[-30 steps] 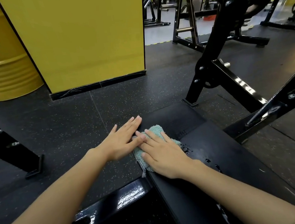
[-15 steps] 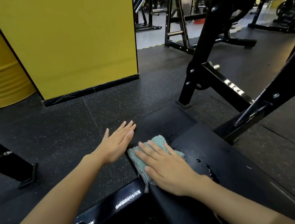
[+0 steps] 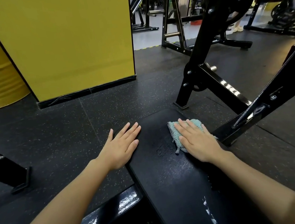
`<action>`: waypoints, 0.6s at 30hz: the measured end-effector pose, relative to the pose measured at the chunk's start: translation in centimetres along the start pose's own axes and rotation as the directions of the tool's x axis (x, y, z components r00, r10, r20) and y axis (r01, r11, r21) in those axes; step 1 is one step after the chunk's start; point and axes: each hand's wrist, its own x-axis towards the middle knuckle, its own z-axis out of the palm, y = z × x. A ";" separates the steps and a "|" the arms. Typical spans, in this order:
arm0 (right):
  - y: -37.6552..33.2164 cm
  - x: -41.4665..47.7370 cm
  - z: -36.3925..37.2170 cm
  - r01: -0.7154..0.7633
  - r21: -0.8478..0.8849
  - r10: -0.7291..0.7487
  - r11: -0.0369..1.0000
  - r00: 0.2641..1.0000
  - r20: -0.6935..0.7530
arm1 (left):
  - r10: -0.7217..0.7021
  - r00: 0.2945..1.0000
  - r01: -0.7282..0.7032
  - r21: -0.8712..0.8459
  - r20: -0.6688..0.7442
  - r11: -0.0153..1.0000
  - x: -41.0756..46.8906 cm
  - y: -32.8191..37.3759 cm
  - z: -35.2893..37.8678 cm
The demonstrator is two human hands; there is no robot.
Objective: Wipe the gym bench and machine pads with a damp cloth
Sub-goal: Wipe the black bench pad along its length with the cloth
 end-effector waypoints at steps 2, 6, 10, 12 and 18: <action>-0.8 0.1 0.3 -0.029 -0.001 0.029 1.000 1.000 -0.012 | 0.002 1.000 -0.002 0.013 0.008 1.000 0.1 -0.1 0.1; -4.0 -2.2 0.9 0.069 0.013 -0.069 0.998 0.998 -0.003 | 0.020 1.000 -0.020 0.037 -0.001 0.999 0.3 -0.4 0.2; -7.4 -5.5 1.7 0.309 0.034 -0.310 0.950 0.950 0.020 | 0.029 0.999 -0.027 0.061 -0.019 0.998 0.5 -0.5 0.3; -7.2 -5.9 1.6 0.353 0.073 -0.356 0.933 0.934 0.034 | 0.033 0.999 -0.032 0.068 -0.010 0.997 0.5 -0.4 0.3; -1.3 -2.6 0.4 0.184 -0.022 -0.183 0.983 0.983 0.021 | 0.034 0.999 -0.033 0.098 0.001 0.995 0.3 -0.2 0.1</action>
